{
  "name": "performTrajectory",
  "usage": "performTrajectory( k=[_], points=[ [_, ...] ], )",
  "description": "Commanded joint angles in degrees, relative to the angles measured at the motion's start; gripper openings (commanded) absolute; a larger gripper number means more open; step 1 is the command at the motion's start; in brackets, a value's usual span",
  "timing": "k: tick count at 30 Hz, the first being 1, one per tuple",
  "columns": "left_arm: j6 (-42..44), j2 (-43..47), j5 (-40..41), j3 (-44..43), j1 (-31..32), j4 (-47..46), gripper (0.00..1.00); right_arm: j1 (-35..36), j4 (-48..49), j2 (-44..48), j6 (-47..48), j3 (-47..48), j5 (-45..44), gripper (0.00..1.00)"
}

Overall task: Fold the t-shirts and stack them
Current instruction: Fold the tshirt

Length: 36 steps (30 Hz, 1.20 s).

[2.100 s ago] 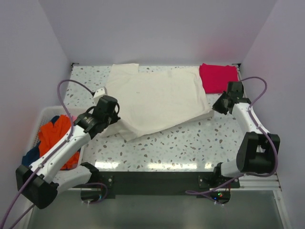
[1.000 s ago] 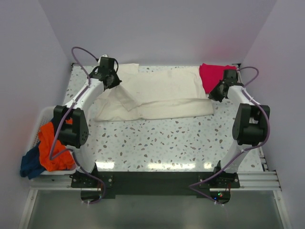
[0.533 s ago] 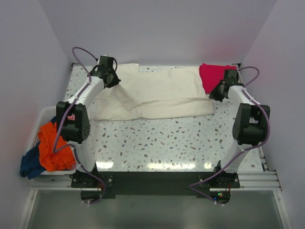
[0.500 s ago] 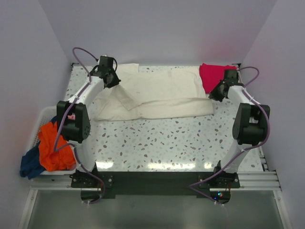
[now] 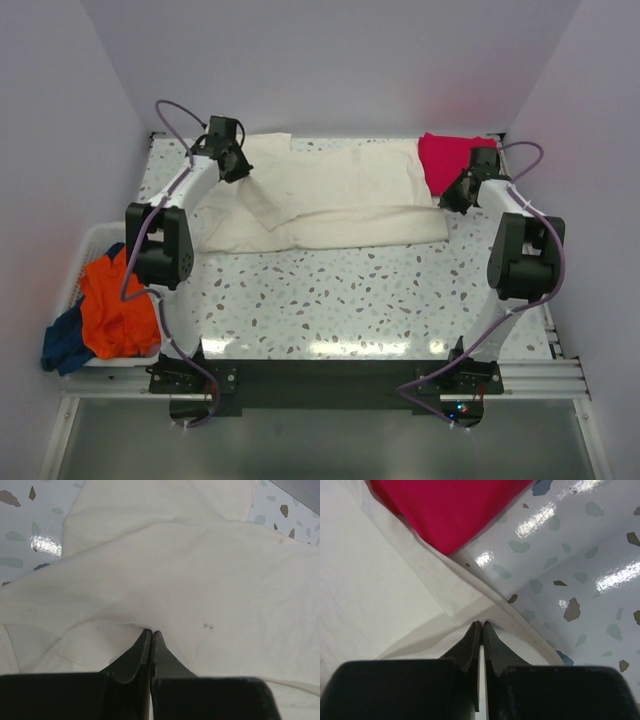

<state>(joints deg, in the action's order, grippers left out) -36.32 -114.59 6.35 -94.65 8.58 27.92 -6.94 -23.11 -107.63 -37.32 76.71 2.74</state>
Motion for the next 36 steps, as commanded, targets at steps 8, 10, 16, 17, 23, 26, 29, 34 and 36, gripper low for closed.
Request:
performTrajectory(
  k=[8, 10, 16, 17, 23, 26, 29, 34, 36],
  points=[
    [0.98, -2.92, -1.95, -3.7, -1.99, -3.22, 0.0, -0.53, 1.58, -1.08, 0.58, 3.1, 0.6, 0.0],
    [0.98, -3.54, -2.39, -3.87, -1.99, -3.49, 0.02, -0.62, 1.49, -1.17, 0.76, 3.36, 0.68, 0.0],
    [0.98, -2.23, -4.33, -3.88, -2.95, -4.54, 0.47, -0.62, 1.23, -0.21, 1.46, 4.06, 1.3, 0.28],
    [0.9, -1.35, -4.33, -3.0, -3.04, -4.8, 0.56, -0.53, 0.88, 0.05, 1.81, 4.15, 1.47, 0.41],
    [-1.39, 9.1, -3.19, 6.83, -3.04, -5.07, 0.7, -0.53, -0.36, 7.15, 2.52, 0.48, 0.33, 0.64],
    [-4.37, 15.25, 1.11, 14.56, -3.04, -2.79, 0.69, -0.53, 1.31, 11.99, 2.17, -5.22, 0.51, 0.64],
    [-7.71, 21.4, 5.33, 23.17, -3.04, -1.2, 0.67, -0.27, 3.42, 16.56, 1.99, -11.38, 1.74, 0.64],
    [-12.37, 31.87, 11.13, 37.57, -2.87, -2.61, 0.6, 2.54, 5.36, 21.5, 2.78, -17.99, 0.43, 0.63],
    [-13.16, 33.54, 12.19, 40.58, -2.87, -4.1, 0.59, 4.65, 5.54, 22.2, 2.95, -19.84, -0.8, 0.63]
  ],
)
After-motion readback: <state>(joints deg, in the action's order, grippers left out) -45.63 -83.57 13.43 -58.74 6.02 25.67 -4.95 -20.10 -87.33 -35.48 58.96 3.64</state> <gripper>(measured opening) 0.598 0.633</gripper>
